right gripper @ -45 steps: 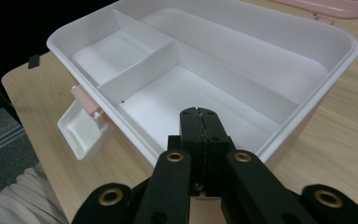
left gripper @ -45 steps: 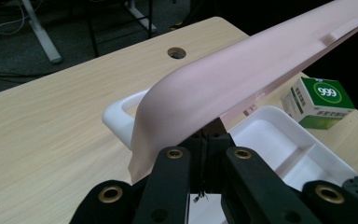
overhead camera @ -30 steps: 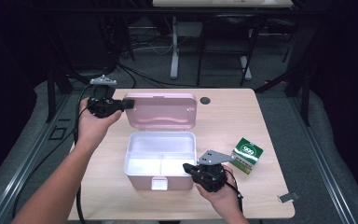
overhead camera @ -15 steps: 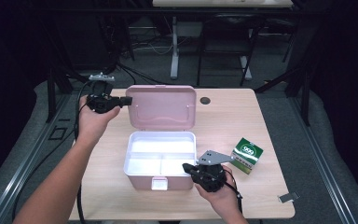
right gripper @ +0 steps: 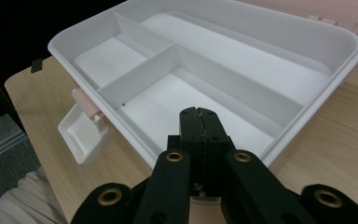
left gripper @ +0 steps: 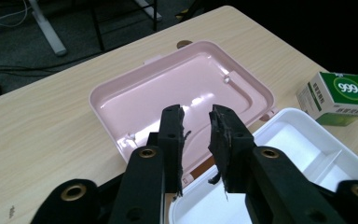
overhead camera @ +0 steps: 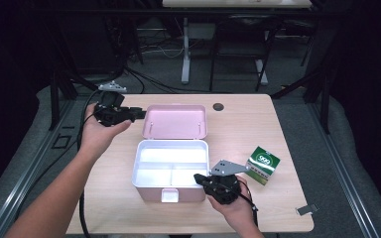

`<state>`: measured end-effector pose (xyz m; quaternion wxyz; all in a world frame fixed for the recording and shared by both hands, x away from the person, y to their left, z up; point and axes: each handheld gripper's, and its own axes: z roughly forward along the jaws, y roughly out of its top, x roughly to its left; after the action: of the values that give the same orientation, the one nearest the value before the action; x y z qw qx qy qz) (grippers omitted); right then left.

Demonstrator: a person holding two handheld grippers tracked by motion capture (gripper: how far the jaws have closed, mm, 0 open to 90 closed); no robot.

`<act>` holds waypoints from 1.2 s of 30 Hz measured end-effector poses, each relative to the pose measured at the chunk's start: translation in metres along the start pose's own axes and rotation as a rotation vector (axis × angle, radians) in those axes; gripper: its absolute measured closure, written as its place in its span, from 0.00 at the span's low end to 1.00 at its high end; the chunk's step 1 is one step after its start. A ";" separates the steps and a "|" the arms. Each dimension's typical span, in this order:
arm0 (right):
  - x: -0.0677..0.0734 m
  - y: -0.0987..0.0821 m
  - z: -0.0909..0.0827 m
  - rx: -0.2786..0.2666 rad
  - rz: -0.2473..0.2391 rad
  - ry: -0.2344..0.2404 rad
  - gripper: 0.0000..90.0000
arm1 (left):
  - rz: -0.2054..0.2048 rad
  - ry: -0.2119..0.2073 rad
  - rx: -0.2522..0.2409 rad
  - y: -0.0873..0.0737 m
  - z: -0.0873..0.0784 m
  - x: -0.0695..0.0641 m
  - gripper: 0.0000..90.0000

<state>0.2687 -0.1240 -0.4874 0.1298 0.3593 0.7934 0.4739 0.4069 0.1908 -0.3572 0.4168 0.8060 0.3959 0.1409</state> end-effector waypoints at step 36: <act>0.000 -0.001 -0.001 -0.009 0.004 -0.003 1.00 | 0.517 -0.179 0.464 -0.015 0.042 -0.064 0.83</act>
<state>0.2674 -0.1245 -0.4880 0.1315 0.3610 0.7904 0.4771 0.3813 0.1242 -0.3879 0.2064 0.9618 0.1624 0.0768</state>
